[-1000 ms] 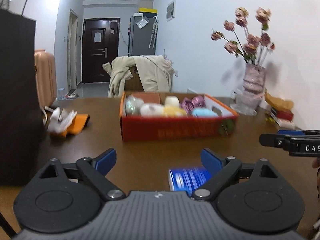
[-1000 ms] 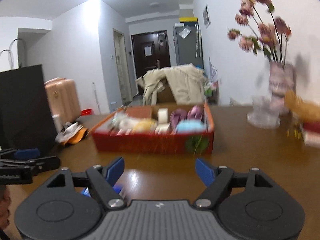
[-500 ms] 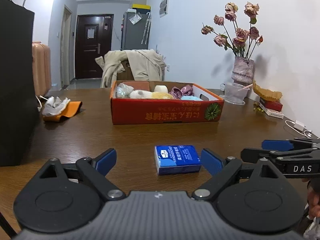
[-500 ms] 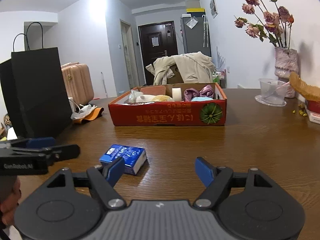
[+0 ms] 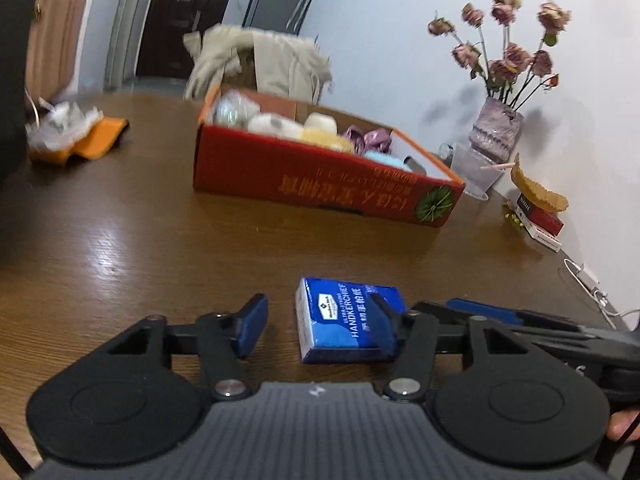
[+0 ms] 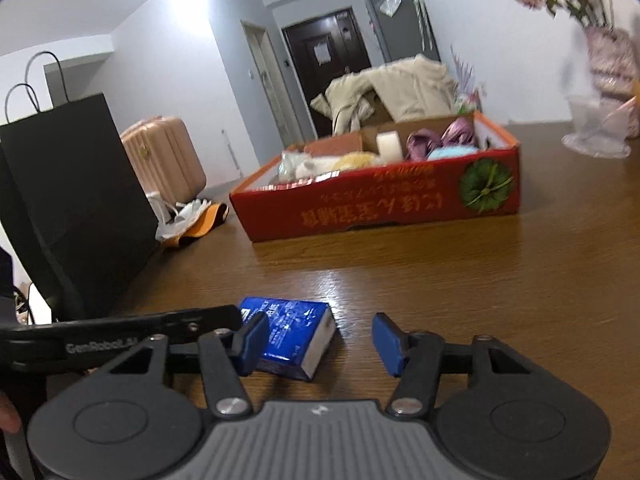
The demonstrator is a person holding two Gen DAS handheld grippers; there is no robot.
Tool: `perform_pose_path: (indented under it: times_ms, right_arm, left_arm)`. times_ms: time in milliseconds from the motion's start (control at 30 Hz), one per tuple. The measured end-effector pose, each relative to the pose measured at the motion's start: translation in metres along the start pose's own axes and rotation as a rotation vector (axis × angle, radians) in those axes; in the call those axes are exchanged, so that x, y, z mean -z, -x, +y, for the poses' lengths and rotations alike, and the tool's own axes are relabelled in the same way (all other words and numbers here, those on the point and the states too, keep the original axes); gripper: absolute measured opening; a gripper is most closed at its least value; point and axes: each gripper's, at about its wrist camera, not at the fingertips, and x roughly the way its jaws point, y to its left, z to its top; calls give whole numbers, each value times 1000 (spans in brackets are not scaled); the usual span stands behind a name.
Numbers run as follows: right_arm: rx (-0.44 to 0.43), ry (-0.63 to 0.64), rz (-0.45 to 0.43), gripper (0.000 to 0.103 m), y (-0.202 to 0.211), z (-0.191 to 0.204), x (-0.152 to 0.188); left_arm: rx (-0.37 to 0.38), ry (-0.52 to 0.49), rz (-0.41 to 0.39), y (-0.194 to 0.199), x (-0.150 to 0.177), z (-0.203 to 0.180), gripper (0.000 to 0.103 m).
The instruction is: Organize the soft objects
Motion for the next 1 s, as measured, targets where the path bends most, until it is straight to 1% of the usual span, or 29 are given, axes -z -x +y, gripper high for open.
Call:
perform_pose_path:
  times_ms: [67, 100, 133, 167, 233, 333, 467, 533, 633, 733, 833, 933, 967, 1000]
  right_arm:
    - [-21, 1, 35, 31, -13, 0, -2]
    - [-29, 7, 50, 29, -19, 1, -3]
    - [-39, 8, 52, 28, -22, 2, -4]
    - [-50, 10, 56, 28, -25, 3, -4]
    - [-46, 16, 53, 28, -28, 5, -4]
    - [-67, -28, 59, 28, -30, -2, -4]
    - [-87, -70, 65, 27, -28, -8, -4]
    - [-74, -35, 32, 26, -20, -2, -3]
    - [-82, -18, -26, 26, -2, -1, -5]
    - [-87, -16, -73, 26, 13, -5, -21]
    - [-80, 28, -141, 26, 23, -8, -52]
    - [-49, 58, -185, 26, 18, -17, -94]
    - [-38, 58, -192, 26, 13, -23, -109]
    - [-23, 53, -191, 26, 5, -29, -124]
  left_arm:
    - [40, 22, 33, -10, -1, 7, 38]
    - [68, 33, 43, -13, -1, 10, 36]
    - [95, 43, 48, -15, -2, 13, 33]
    - [103, 49, 52, -16, -2, 14, 33]
    - [104, 53, 53, -19, -3, 16, 33]
    - [115, 84, 52, -22, -2, 20, 33]
    - [101, 77, 44, -18, -1, 13, 33]
    - [100, 66, 30, -12, -1, 7, 33]
    - [109, 49, -18, 3, -7, -5, 32]
    - [139, 25, -68, 11, -24, -18, 32]
    - [163, -5, -113, 8, -54, -32, 32]
    - [199, -33, -145, -11, -97, -43, 32]
    - [206, -44, -144, -21, -110, -46, 33]
    - [219, -50, -126, -36, -125, -48, 33]
